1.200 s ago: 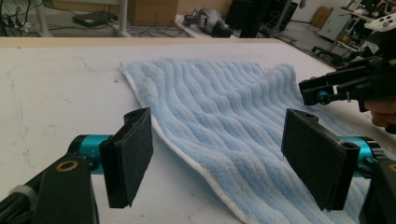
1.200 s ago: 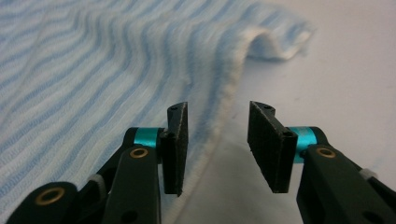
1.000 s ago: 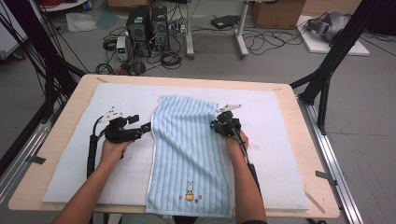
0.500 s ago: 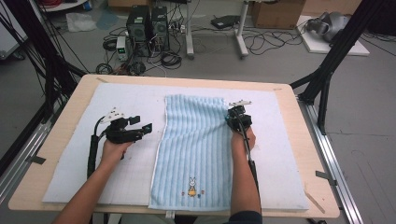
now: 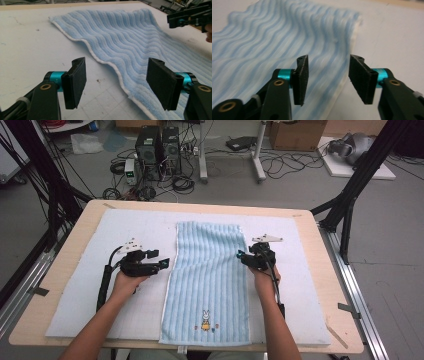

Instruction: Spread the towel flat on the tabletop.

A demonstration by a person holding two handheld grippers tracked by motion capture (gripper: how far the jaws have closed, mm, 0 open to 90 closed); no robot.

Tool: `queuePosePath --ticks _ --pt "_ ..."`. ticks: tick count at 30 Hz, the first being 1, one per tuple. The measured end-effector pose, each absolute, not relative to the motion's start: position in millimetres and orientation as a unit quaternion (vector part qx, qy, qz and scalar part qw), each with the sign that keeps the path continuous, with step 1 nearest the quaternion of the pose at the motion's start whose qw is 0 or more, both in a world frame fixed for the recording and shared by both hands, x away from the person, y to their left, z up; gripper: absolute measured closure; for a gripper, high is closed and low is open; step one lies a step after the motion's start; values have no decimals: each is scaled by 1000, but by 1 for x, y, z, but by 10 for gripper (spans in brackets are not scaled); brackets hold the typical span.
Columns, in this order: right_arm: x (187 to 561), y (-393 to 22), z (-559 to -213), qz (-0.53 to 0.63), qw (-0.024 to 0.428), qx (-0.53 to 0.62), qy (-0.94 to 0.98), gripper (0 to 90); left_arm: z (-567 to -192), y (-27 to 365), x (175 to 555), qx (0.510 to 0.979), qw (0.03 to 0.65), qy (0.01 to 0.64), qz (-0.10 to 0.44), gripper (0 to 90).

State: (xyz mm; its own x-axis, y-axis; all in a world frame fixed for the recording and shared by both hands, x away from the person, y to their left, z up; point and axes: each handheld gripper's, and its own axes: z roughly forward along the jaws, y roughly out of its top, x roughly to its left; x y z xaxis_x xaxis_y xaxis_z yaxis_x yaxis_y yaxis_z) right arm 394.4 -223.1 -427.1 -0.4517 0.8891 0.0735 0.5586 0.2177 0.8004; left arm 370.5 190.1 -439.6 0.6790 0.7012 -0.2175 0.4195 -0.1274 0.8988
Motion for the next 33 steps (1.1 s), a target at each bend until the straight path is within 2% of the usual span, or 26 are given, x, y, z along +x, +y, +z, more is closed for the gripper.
queuePosePath --ticks 5,13,22,26,27,29,30,31,33 --pt "365 -232 -424 415 202 461 758 445 -440 187 370 744 535 379 127 321" --pt "327 -238 -423 423 198 427 774 437 -441 181 369 762 507 384 119 433" --pt "330 -239 -427 425 188 429 775 428 -446 160 390 776 467 403 132 476" --pt "332 -241 -427 429 185 431 772 426 -452 144 403 794 425 413 139 480" --pt "332 -242 -427 429 184 430 772 425 -451 140 403 798 417 405 157 501" --pt "332 -242 -427 430 181 430 773 425 -451 132 402 807 405 391 178 605" --pt "332 -241 -428 430 181 430 773 425 -451 131 402 811 408 381 178 677" --pt "332 -241 -428 430 181 429 774 425 -451 131 403 812 408 379 176 815" --pt "332 -240 -429 426 180 430 775 426 -450 133 405 806 407 392 178 869"
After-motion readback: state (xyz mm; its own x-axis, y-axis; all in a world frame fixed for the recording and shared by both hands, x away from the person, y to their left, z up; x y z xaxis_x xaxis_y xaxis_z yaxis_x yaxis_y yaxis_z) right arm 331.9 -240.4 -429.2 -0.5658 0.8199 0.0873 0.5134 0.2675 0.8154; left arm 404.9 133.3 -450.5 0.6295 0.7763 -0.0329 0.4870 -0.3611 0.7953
